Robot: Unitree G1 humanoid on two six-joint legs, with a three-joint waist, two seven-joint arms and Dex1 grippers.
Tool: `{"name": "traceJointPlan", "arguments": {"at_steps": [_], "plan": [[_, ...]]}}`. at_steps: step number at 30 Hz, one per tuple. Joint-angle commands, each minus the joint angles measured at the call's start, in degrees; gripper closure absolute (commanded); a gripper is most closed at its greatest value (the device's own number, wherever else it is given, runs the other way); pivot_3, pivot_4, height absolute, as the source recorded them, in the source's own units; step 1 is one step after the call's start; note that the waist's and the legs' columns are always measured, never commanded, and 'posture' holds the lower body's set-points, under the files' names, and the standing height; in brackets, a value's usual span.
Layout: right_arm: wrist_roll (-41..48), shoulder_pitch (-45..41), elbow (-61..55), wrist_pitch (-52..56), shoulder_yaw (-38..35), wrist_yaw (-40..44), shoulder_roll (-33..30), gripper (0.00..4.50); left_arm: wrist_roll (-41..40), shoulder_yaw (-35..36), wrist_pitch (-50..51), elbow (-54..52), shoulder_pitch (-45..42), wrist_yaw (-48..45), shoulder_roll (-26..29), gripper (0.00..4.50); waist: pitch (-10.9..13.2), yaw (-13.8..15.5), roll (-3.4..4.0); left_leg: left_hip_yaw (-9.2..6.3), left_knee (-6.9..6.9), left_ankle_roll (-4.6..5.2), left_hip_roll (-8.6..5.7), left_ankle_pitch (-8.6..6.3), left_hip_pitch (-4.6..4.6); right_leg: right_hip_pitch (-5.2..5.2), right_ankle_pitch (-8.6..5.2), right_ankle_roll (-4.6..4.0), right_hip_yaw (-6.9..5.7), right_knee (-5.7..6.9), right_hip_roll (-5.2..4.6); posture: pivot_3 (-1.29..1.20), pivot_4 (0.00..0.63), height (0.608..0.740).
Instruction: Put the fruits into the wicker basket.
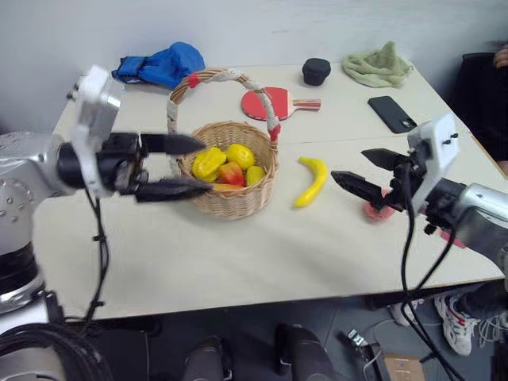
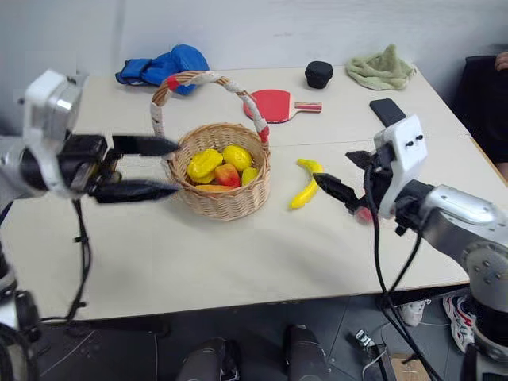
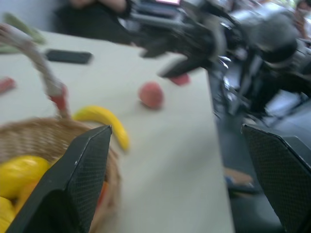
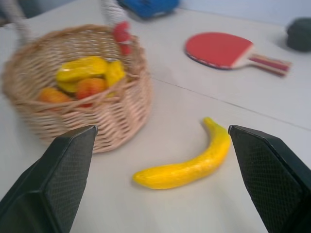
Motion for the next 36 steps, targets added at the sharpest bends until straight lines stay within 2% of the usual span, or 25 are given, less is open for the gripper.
{"name": "traceJointPlan", "arguments": {"at_steps": [1,5,9,16,19,23,28,31,32,36], "plan": [[-2.69,-4.70,4.22,4.22,2.13,-7.24,4.85,0.00,0.28,-1.09,-4.81,-0.63,0.10,-2.88,3.04,0.01,-0.01,0.10,-0.01,-0.01,0.00,-0.01,0.00,-0.01,-0.01,0.00,0.00,0.00,0.00,-0.01,0.00,0.00,0.150,0.740],[-6.00,-10.11,13.48,7.11,3.06,-12.36,13.04,0.00,2.18,-3.27,-9.01,0.79,-1.70,-1.78,3.88,0.01,-0.01,-0.11,-0.01,0.02,-0.05,0.03,-0.02,-0.03,-0.09,-0.04,0.02,0.01,0.02,-0.07,0.00,0.00,0.150,0.740],[-11.80,-13.97,21.70,6.72,4.42,-14.21,17.48,0.00,2.96,-5.25,-11.32,1.21,-3.20,-0.37,3.50,0.01,0.00,-0.16,0.00,0.06,-0.10,0.02,0.01,-0.03,-0.22,-0.16,0.01,0.01,0.00,-0.07,0.12,0.00,0.150,0.740],[-20.77,-19.22,34.16,2.18,7.67,-11.36,23.17,0.00,0.74,-5.80,-11.36,-0.28,-5.15,1.18,3.31,0.01,0.00,-0.57,0.00,0.13,-0.10,0.01,0.02,-0.03,-0.24,-0.21,0.01,0.01,0.06,-0.07,0.24,0.00,0.150,0.740],[-24.47,-20.65,39.31,-0.91,10.59,-7.51,24.64,0.00,0.57,-6.05,-11.65,-0.18,-5.74,1.53,3.29,0.01,0.00,-0.65,0.01,0.13,-0.10,-0.05,0.04,-0.04,-0.22,-0.21,0.01,0.01,0.11,-0.04,0.37,0.00,0.150,0.740],[-29.44,-20.34,44.74,-5.11,13.45,-3.45,25.19,0.87,0.83,-6.39,-12.33,0.17,-5.96,1.77,3.17,0.00,0.00,-0.84,0.01,0.16,-0.10,-0.10,0.05,-0.06,-0.22,-0.21,0.01,0.01,0.13,-0.01,0.47,0.00,0.150,0.740],[-31.79,-18.80,41.28,-4.71,12.73,-0.02,23.95,2.61,1.39,-6.11,-13.33,1.04,-5.06,1.39,3.66,0.00,0.00,-1.19,0.01,0.17,-0.10,-0.11,0.08,-0.07,-0.20,-0.19,0.01,0.01,0.15,0.01,0.49,0.00,0.150,0.740],[-31.27,-16.62,33.75,-2.31,10.49,2.33,20.14,3.66,2.00,-5.53,-13.73,1.99,-4.16,2.18,3.75,0.00,0.01,-1.34,0.02,0.15,-0.11,-0.14,0.10,-0.08,-0.21,-0.20,0.01,0.00,0.15,0.00,0.53,0.00,0.150,0.740],[-30.89,-15.56,30.27,-1.55,10.05,3.55,18.29,3.82,1.91,-5.05,-13.66,2.23,-3.78,2.44,3.85,0.00,0.02,-1.30,0.03,0.15,-0.12,-0.15,0.10,-0.09,-0.22,-0.21,0.01,0.00,0.16,-0.01,0.53,0.00,0.150,0.740],[-23.41,-12.05,15.76,6.24,3.89,9.07,12.09,3.84,1.41,-2.19,-13.26,2.44,-0.76,2.69,5.53,0.00,0.03,-0.97,0.05,0.14,-0.12,-0.15,0.13,-0.11,-0.28,-0.24,0.01,0.00,0.18,-0.06,0.51,0.00,0.150,0.740]]}}
